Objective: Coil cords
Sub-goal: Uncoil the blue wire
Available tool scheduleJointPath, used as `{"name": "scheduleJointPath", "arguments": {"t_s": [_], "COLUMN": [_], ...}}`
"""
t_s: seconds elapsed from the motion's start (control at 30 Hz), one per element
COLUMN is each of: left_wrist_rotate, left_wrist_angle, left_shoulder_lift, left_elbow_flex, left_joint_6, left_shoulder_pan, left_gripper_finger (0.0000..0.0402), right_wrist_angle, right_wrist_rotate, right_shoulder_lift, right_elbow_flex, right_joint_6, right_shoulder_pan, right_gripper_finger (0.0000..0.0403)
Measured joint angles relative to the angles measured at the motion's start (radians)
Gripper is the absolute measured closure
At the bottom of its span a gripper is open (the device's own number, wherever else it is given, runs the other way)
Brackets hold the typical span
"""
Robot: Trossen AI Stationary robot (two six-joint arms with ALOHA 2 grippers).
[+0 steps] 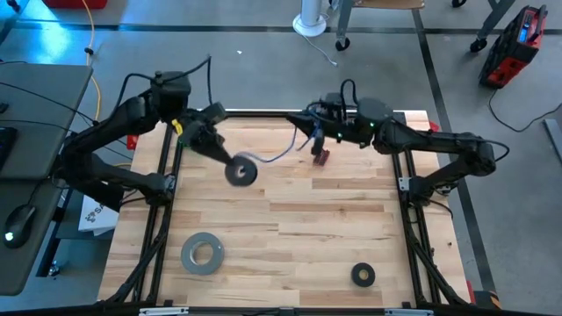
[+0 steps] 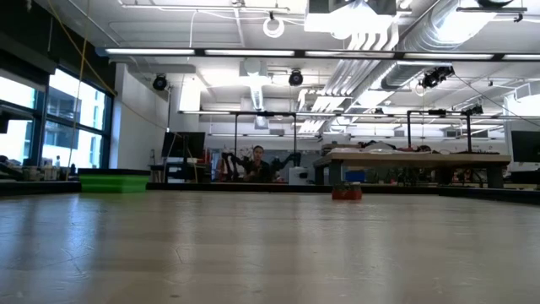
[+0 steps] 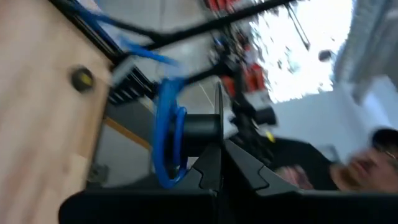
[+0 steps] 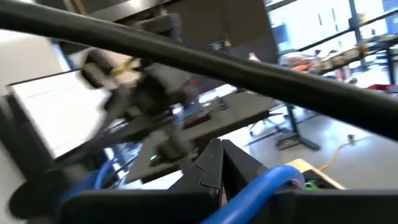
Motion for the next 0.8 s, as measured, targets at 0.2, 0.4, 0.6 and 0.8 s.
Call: {"name": "scheduleJointPath", "arguments": {"t_s": [0.2, 0.4, 0.6, 0.8], "left_wrist_rotate": [0.026, -0.051, -0.146, -0.236], "left_wrist_angle": [0.062, 0.424, 0.624, 0.630], "left_shoulder_lift": [0.019, 0.053, 0.079, 0.079], "left_elbow_flex": [0.000, 0.000, 0.000, 0.000], "left_joint_6": [-0.052, -0.125, -0.178, -0.108], "left_shoulder_pan": [-0.067, -0.056, 0.008, 0.106], "left_gripper_finger": [0.0401, 0.0401, 0.0401, 0.0401], "right_wrist_angle": [0.004, 0.003, -0.010, -0.010], "right_wrist_rotate": [0.068, 0.058, 0.029, -0.002], "right_shoulder_lift": [0.009, 0.051, 0.110, 0.126], "right_elbow_flex": [0.000, 0.000, 0.000, 0.000], "right_joint_6": [0.020, 0.049, 0.094, 0.120], "right_shoulder_pan": [-0.070, -0.076, -0.036, 0.021], "right_gripper_finger": [0.0403, 0.0403, 0.0403, 0.0403]}}
